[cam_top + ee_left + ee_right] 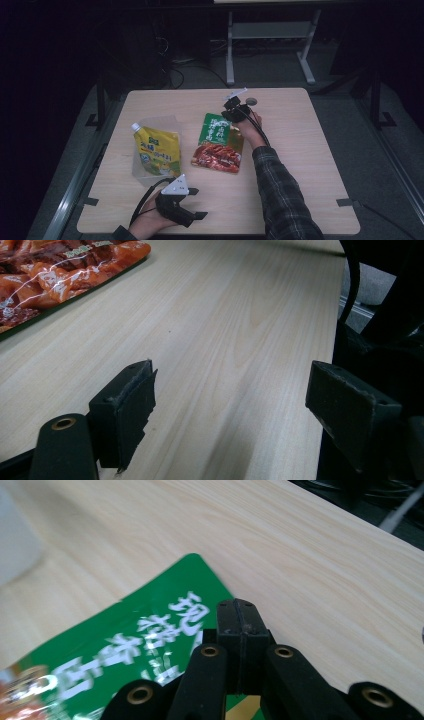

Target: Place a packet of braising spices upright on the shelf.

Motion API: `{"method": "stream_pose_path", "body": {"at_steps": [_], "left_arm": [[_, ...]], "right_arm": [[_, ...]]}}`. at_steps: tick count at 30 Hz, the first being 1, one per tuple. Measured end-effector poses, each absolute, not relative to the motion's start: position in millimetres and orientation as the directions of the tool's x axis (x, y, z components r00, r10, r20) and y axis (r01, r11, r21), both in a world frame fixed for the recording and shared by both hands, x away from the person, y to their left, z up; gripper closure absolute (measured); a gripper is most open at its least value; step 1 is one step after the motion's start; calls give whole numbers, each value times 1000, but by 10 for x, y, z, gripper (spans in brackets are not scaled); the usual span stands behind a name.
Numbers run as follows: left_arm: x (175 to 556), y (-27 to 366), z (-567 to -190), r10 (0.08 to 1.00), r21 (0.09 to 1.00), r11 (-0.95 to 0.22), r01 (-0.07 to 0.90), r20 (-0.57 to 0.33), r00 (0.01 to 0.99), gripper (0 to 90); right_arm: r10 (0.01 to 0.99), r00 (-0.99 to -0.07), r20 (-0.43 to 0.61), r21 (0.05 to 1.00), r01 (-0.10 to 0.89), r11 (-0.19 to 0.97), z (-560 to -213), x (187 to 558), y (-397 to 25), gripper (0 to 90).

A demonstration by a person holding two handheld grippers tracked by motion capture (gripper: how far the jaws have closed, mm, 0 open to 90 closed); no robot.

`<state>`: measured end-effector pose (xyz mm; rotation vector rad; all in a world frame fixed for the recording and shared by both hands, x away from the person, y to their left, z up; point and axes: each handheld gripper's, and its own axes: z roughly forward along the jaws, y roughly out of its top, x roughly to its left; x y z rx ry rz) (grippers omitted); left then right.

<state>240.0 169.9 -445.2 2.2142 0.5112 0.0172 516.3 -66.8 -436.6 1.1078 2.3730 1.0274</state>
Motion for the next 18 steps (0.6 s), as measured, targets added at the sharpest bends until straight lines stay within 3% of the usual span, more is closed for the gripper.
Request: {"method": "stream_pose_path", "body": {"at_steps": [7, 18], "left_arm": [[2392, 1693, -4450, 364, 746, -564, 352, -158, 918, 194], [2396, 1690, -4462, 364, 741, -569, 356, -162, 917, 195]], "right_arm": [[780, -625, -12, 675, 571, 468, -4593, 5235, -629, 898], [778, -626, -58, 660, 560, 500, -4672, 5264, -631, 898]]}}
